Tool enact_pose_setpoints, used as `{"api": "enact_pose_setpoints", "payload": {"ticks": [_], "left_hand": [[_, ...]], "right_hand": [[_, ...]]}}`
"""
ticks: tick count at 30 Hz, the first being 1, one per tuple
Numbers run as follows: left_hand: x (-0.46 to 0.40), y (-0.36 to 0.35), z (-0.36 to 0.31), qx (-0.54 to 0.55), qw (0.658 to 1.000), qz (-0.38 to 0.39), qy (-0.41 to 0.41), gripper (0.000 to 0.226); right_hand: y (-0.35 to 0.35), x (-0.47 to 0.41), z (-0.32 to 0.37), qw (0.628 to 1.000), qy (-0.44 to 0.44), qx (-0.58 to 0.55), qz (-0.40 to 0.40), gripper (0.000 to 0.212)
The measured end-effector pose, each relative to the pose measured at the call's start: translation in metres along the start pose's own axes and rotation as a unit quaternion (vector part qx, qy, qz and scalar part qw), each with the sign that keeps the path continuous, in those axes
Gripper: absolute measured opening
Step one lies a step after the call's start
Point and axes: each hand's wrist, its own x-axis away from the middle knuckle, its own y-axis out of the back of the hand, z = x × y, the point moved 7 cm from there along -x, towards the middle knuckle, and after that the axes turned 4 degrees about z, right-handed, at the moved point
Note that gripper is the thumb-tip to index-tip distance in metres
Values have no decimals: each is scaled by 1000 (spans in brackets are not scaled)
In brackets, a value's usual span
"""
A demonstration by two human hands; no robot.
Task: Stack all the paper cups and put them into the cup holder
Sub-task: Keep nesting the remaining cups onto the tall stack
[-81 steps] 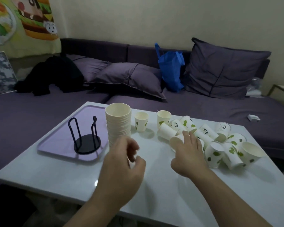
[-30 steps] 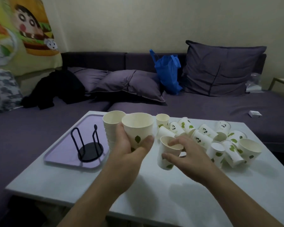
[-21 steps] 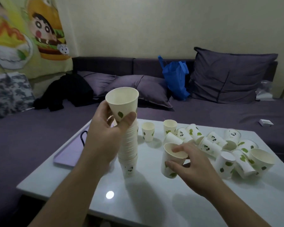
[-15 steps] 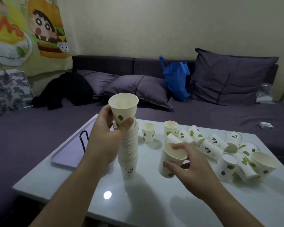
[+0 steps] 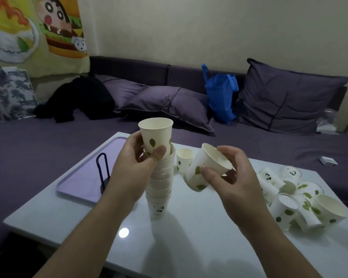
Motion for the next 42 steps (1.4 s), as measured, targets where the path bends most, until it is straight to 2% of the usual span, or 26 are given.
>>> {"api": "enact_pose_setpoints", "payload": {"ticks": [4,7,10,14,17,19,21,23,29,33,36,38,41,42], "left_hand": [[4,1,8,-33,999,22,22,71],[7,0,15,-81,996,29,35,61],[10,-1,17,-91,995,32,29,56],[14,-5,18,-95,994,42,17,56],[17,-7,16,-103,993,50,6,54],[17,-8,15,-100,993,57,4,53],[16,-6,15,-107,993,52,6,55],[13,-3,15,-112,993,39,7,57],[6,5,17,-105,994,8,38,56],[13,3,25,-147,987,-1,72,72],[31,10,31,-187,975,-59,108,83],[45,12,33,-211,965,-85,130,64],[60,2,39,-259,948,-29,182,15],[62,-1,43,-272,942,-7,198,5]], "right_hand": [[1,-13,29,997,45,-51,-38,44],[-2,-22,52,990,80,-95,-67,47],[-12,-27,69,986,107,-110,-61,51],[-36,-31,67,988,126,-83,-14,57],[-50,-33,54,990,132,39,30,63],[-57,-33,44,981,123,128,72,72],[-62,-30,36,976,99,154,116,83],[-59,-27,31,976,80,157,126,86],[-30,-20,2,991,-10,127,49,47],[-19,-10,-25,983,-64,160,58,44],[-13,-6,-41,974,-90,197,71,42],[-9,-7,-48,969,-95,214,73,40],[-9,-9,-61,961,-101,244,87,35],[-12,-10,-66,956,-97,259,99,34]]}}
